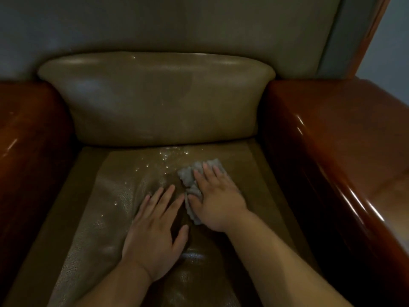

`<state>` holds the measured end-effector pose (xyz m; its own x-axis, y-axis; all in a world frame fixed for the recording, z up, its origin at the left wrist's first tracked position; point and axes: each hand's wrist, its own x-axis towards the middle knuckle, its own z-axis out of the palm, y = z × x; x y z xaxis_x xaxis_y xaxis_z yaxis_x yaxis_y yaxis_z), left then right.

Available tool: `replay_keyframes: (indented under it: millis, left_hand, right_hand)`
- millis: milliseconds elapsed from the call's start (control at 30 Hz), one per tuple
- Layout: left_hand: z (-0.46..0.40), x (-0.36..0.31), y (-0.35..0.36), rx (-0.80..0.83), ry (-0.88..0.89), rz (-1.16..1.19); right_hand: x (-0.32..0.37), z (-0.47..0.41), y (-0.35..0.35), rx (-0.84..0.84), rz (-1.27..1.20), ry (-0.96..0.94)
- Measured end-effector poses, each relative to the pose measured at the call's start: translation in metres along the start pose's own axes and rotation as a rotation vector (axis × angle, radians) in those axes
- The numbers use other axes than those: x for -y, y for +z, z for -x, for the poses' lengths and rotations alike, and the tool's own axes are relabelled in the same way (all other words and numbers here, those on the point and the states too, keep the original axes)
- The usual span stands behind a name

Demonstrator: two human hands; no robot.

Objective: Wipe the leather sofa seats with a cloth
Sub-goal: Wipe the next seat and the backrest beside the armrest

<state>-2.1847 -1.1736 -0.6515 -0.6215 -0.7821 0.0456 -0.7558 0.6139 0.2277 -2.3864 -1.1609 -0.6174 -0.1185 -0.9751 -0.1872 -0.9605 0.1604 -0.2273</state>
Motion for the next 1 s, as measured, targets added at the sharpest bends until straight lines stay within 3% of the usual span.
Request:
replay_keyframes:
  millis: [67,200,300,367,433,500,567,667,733,800,900,1000]
  left_hand:
    - [0.001,0.001,0.001,-0.016,0.008,-0.001]
    - [0.002,0.003,0.005,-0.035,0.007,0.020]
    - [0.002,0.004,0.007,-0.027,0.009,0.037]
    - [0.001,0.004,0.006,-0.023,0.009,0.026]
    - [0.000,0.001,0.002,0.006,0.005,0.020]
    - [0.001,-0.001,-0.002,0.014,-0.008,0.022]
    - [0.001,-0.001,-0.005,-0.002,-0.006,0.042]
    - [0.000,-0.001,-0.006,-0.004,-0.023,0.073]
    - [0.000,-0.002,-0.005,0.016,-0.021,0.068]
    - [0.000,-0.002,-0.004,0.029,-0.018,0.047]
    - [0.001,-0.003,-0.005,0.049,-0.028,0.002]
    - [0.002,-0.004,-0.008,0.037,-0.034,0.016]
  right_hand:
    - [-0.030,-0.024,-0.006,0.028,0.047,0.039]
    - [-0.117,-0.088,-0.028,0.017,-0.028,0.443]
    - [-0.109,-0.101,-0.035,-0.029,-0.086,0.556]
    - [-0.073,-0.095,-0.035,-0.026,-0.012,0.414]
    - [-0.026,-0.075,-0.023,-0.005,0.092,0.076]
    - [-0.006,-0.062,-0.015,0.007,0.062,-0.083]
    - [-0.023,-0.070,-0.025,0.007,0.029,-0.039]
    - [-0.059,-0.087,-0.045,0.050,0.076,0.184]
    - [-0.053,-0.093,-0.043,0.051,0.133,0.205]
    - [-0.025,-0.096,-0.027,0.044,0.151,0.120]
    - [0.026,-0.090,-0.006,0.067,0.148,-0.169]
    - [0.032,-0.075,-0.016,0.081,-0.007,-0.203]
